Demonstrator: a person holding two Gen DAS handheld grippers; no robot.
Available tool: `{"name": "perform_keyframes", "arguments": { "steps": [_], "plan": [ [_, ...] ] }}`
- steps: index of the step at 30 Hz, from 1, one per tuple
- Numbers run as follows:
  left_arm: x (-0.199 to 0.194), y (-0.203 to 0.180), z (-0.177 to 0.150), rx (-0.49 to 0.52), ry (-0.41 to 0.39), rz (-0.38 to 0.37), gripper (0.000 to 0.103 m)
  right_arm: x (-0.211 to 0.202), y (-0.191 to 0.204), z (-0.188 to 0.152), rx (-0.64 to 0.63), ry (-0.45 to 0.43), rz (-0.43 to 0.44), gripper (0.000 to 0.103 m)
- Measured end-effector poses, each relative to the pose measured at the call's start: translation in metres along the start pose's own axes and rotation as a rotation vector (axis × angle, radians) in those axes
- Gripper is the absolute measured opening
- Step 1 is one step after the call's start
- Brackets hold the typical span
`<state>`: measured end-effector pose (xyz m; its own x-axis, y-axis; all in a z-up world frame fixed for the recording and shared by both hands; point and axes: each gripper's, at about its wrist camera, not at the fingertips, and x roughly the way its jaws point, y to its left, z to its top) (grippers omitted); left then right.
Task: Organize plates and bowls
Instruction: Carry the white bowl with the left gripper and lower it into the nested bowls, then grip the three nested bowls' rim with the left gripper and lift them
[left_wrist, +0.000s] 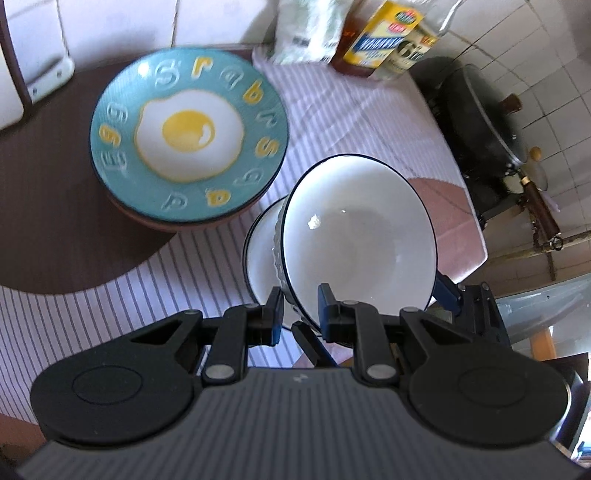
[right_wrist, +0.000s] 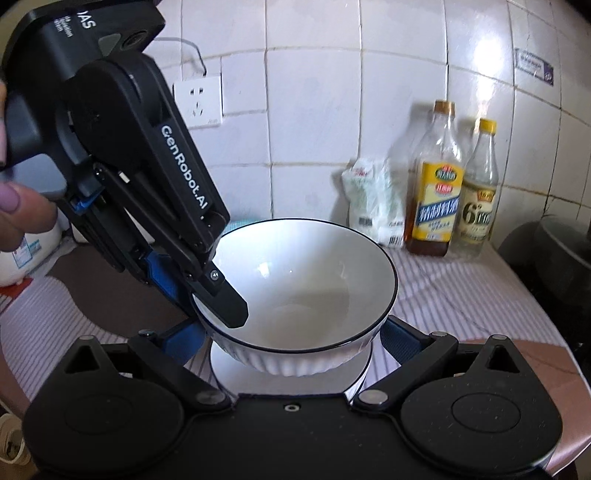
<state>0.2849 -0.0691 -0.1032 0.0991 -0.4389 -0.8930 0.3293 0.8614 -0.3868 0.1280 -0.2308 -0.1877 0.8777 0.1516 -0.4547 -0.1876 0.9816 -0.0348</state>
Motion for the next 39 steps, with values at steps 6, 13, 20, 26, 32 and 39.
{"name": "perform_keyframes", "arguments": {
  "steps": [6, 13, 20, 26, 32, 39],
  "plan": [
    [0.017, 0.016, 0.005, -0.066, 0.054, -0.011, 0.017, 0.014, 0.000, -0.003, -0.014, 0.098, 0.015, 0.103],
    [0.020, 0.018, 0.007, -0.092, 0.063, -0.011, 0.019, 0.015, -0.003, 0.003, -0.005, 0.161, 0.038, 0.102],
    [0.020, 0.016, 0.009, -0.091, 0.053, 0.014, 0.023, 0.014, 0.001, 0.003, -0.064, 0.178, 0.008, 0.101],
    [0.014, 0.013, 0.003, -0.075, 0.020, 0.023, 0.025, 0.010, -0.003, -0.001, -0.033, 0.161, -0.004, 0.101],
    [-0.013, 0.005, -0.005, -0.023, -0.096, 0.002, 0.045, -0.004, -0.008, -0.005, 0.049, 0.124, 0.004, 0.101],
    [-0.034, -0.009, -0.021, 0.065, -0.162, -0.005, 0.049, -0.034, -0.004, -0.017, 0.070, 0.009, 0.013, 0.101]
  ]
}}
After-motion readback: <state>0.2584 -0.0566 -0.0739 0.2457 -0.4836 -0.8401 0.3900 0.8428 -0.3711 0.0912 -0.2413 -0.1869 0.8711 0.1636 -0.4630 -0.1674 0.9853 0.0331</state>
